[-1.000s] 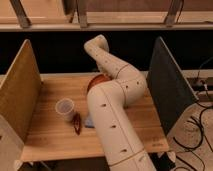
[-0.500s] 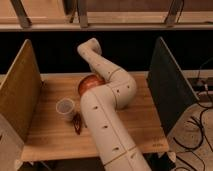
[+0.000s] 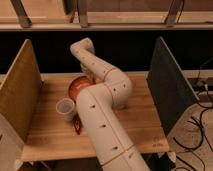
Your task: Drag the ceramic bowl in a circle
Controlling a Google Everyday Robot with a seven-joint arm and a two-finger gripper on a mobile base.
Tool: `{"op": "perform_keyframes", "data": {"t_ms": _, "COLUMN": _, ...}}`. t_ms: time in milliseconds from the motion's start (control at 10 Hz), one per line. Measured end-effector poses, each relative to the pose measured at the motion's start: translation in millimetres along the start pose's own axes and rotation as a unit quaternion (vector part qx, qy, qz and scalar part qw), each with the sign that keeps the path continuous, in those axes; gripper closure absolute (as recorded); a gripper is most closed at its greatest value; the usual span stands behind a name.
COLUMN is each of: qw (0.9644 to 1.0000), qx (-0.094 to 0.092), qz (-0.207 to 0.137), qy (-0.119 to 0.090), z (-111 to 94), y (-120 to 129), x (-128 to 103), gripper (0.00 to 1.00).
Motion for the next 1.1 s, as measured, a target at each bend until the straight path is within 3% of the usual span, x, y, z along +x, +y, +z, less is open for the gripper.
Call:
{"op": "perform_keyframes", "data": {"t_ms": 200, "qw": 1.0000, "qx": 0.000, "qz": -0.004, "qy": 0.009, "z": -3.1, "y": 9.3, "x": 11.2, "gripper": 1.00}}
{"op": "perform_keyframes", "data": {"t_ms": 400, "qw": 0.9979, "qx": 0.032, "qz": 0.041, "qy": 0.038, "z": -3.2, "y": -23.3, "x": 58.5, "gripper": 1.00}}
{"op": "perform_keyframes", "data": {"t_ms": 600, "qw": 0.9947, "qx": 0.055, "qz": 0.069, "qy": 0.053, "z": 0.2, "y": -51.3, "x": 80.9, "gripper": 1.00}}
{"op": "perform_keyframes", "data": {"t_ms": 800, "qw": 0.9944, "qx": 0.061, "qz": 0.069, "qy": 0.051, "z": 6.6, "y": -58.4, "x": 73.7, "gripper": 1.00}}
{"op": "perform_keyframes", "data": {"t_ms": 1100, "qw": 0.9984, "qx": 0.043, "qz": 0.013, "qy": 0.035, "z": 21.4, "y": -27.9, "x": 27.7, "gripper": 1.00}}
